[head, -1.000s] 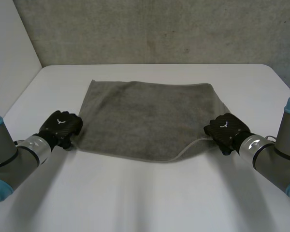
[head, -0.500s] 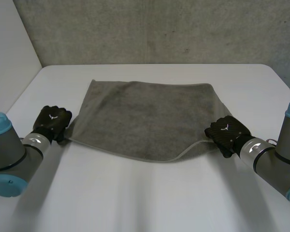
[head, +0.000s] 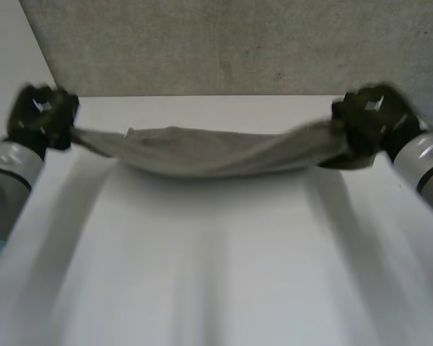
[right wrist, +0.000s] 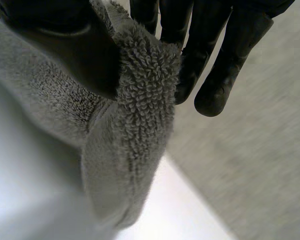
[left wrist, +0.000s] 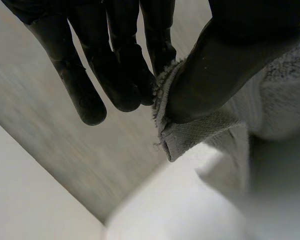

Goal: Fold the towel.

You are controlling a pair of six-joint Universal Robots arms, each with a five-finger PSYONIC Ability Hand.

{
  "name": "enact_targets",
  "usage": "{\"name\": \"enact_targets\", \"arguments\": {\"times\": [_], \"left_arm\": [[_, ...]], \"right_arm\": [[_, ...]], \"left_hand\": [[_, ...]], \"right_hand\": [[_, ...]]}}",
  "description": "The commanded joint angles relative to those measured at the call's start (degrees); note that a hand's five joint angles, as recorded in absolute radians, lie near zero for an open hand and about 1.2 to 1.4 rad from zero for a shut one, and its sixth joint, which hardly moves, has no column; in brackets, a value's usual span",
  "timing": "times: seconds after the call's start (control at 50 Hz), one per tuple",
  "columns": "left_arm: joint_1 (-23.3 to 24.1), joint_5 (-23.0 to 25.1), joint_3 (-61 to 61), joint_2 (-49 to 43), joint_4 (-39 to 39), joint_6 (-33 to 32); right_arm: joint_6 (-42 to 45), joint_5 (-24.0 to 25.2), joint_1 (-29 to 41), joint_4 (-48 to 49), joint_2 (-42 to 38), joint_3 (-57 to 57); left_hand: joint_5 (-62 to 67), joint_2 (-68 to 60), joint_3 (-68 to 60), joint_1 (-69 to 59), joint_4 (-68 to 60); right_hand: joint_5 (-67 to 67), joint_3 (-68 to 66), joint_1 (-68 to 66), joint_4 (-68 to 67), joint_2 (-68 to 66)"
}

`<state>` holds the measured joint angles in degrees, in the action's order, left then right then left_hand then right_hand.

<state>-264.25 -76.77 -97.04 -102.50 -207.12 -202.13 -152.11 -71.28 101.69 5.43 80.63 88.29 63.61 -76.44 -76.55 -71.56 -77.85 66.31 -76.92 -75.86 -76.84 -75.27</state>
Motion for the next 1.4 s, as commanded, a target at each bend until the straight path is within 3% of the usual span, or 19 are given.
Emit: {"name": "enact_targets", "arguments": {"times": [0.02,0.14,0.2,0.24,0.36,0.4,0.42,0.46,0.56,0.68,0.74,0.78,0.84,0.88,0.94,1.04,1.2,1.32,1.4], "left_arm": [[0.0,0.7,2.7,11.5,6.8,3.5],[-0.2,1.8,0.1,13.3,10.1,3.1],[-0.7,5.4,-3.9,13.3,10.7,2.5],[-1.6,10.6,-8.2,12.9,10.7,1.2],[-5.8,16.0,-14.0,13.2,11.2,-3.6],[-7.1,17.0,-15.2,13.8,11.3,-6.4],[-7.1,17.0,-15.2,13.8,11.3,-6.4],[-7.1,16.9,-14.8,14.9,11.6,-6.9],[-6.8,16.6,-10.5,17.7,12.3,-5.1],[-6.4,16.4,-6.2,14.3,11.7,0.1],[-4.0,15.8,0.2,7.6,11.7,2.9],[-1.7,12.6,8.8,0.5,11.7,3.9],[-0.6,10.1,14.3,-3.0,12.0,3.9],[2.2,4.0,25.4,-7.5,13.3,4.4],[4.2,-0.4,34.1,-8.4,15.4,5.7],[4.2,-1.8,40.8,-6.8,16.0,10.7],[4.1,-1.2,39.8,-3.8,17.0,15.3],[3.7,2.8,23.2,-2.3,17.6,15.0],[-0.6,7.6,9.6,-0.5,15.0,14.2]], "right_arm": [[-0.5,0.6,-3.2,-13.2,6.6,-8.1],[6.7,0.8,-5.9,-21.8,6.2,-9.2],[13.8,0.4,-7.7,-24.9,5.9,-7.9],[19.5,0.6,-10.6,-26.4,5.3,-5.6],[21.4,1.7,-13.6,-26.3,5.4,-4.3],[20.2,5.1,-14.6,-26.5,6.5,-4.1],[20.2,5.1,-14.6,-26.5,6.5,-4.1],[18.5,9.7,-15.5,-26.4,8.5,-3.2],[18.8,13.5,-15.1,-25.7,8.9,-1.6],[18.6,13.3,-13.8,-21.8,5.6,-2.9],[18.5,9.9,-9.9,-16.4,-0.6,-8.0],[18.4,3.9,-4.9,-12.0,-6.9,-17.0],[18.4,0.1,-2.5,-10.3,-9.8,-22.5],[17.6,-6.8,1.3,-7.0,-14.4,-35.0],[13.6,-11.0,2.7,-5.8,-16.0,-44.2],[4.7,-10.4,2.3,-6.4,-15.7,-49.9],[3.0,-6.5,2.2,-16.0,-13.9,-45.5],[7.7,-1.6,0.9,-21.5,-13.7,-35.1],[11.7,1.8,-1.4,-21.6,-13.0,-27.0]], "left_hand": [[6.4,-3.6,-3.5,-8.4,-2.2],[6.4,-3.6,-3.5,-8.4,-2.2],[6.4,-3.6,-3.5,-8.4,-2.2],[6.4,-3.6,-3.5,-8.4,-2.2],[6.4,-3.6,-3.5,-8.4,-2.2],[6.4,-3.6,-3.5,-8.4,-2.2],[6.4,-3.6,-3.5,-8.4,-2.2],[6.4,-3.6,-3.5,-8.4,-2.2],[6.4,-3.6,-3.5,-8.4,-2.2],[6.4,-3.6,-3.5,-8.4,-2.2],[6.4,-3.6,-3.5,-8.4,-2.2],[6.4,-3.6,-3.5,-8.4,-2.2],[6.4,-3.6,-3.5,-8.4,-2.2],[6.4,-3.6,-3.5,-8.4,-2.2],[6.4,-3.6,-3.5,-8.4,-2.2],[6.4,-3.6,-3.5,-8.4,-2.2],[6.4,-3.6,-3.5,-8.4,-2.2],[6.4,-3.6,-3.5,-8.4,-2.2],[6.4,-3.6,-3.5,-8.4,-2.2]], "right_hand": [[3.7,-3.1,-4.1,-3.2,-4.7],[3.7,-3.1,-4.1,-3.2,-4.7],[3.7,-3.1,-4.1,-3.2,-4.7],[3.7,-3.1,-4.1,-3.2,-4.7],[3.7,-3.1,-4.1,-3.2,-4.7],[3.7,-3.1,-4.1,-3.2,-4.7],[3.7,-3.1,-4.1,-3.2,-4.7],[3.7,-3.1,-4.1,-3.2,-4.7],[3.7,-3.1,-4.1,-3.2,-4.7],[3.7,-3.1,-4.1,-3.2,-4.7],[3.7,-3.1,-4.1,-3.2,-4.7],[3.7,-3.1,-4.1,-3.2,-4.7],[3.7,-3.1,-4.1,-3.2,-4.7],[3.7,-3.1,-4.1,-3.2,-4.7],[3.7,-3.1,-4.1,-3.2,-4.7],[3.7,-3.1,-4.1,-3.2,-4.7],[3.7,-3.1,-4.1,-3.2,-4.7],[3.7,-3.1,-4.1,-3.2,-4.7],[3.7,-3.1,-4.1,-3.2,-4.7]]}}
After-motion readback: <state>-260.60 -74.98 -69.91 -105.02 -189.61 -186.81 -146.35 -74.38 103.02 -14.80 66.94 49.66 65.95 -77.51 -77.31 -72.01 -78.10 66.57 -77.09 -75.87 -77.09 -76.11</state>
